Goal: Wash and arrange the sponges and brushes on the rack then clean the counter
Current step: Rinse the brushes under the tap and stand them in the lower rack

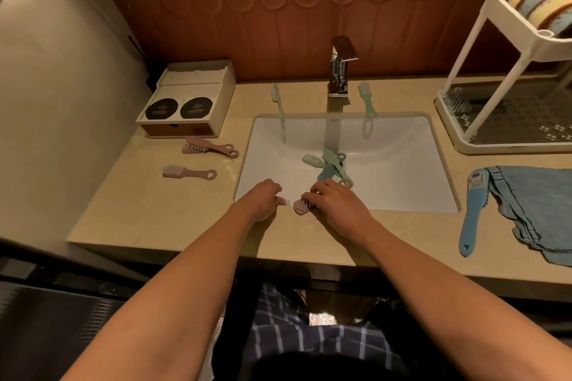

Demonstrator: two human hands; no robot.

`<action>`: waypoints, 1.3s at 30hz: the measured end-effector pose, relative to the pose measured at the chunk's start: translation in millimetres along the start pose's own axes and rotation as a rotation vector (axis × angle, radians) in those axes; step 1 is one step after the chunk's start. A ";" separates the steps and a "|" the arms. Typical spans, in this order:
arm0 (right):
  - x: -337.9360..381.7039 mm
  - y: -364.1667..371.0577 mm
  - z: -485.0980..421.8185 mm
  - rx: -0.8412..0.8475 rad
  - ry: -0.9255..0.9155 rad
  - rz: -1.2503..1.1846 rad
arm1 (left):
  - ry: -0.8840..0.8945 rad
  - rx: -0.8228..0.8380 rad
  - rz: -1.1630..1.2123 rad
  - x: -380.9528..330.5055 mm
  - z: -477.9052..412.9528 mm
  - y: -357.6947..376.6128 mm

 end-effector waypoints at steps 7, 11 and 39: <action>-0.8 -3.6 2.7 0.015 0.003 0.015 | -0.073 0.073 0.058 -1.6 -4.7 -2.5; -7.5 -9.3 5.9 0.031 0.025 0.029 | -0.028 -0.067 0.100 -10.3 -2.5 -14.3; -196.4 -113.0 170.7 -0.136 0.638 0.220 | 0.427 -0.400 0.421 -319.3 -52.3 -50.7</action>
Point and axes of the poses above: each hand's wrist, its own z-axis away from the middle knuckle, its own y-axis out of the palm, x = y × z, the point moved 6 cm from there along -z, towards the middle knuckle, and after that the axes turned 12 degrees about -y, right-handed, at the moved point
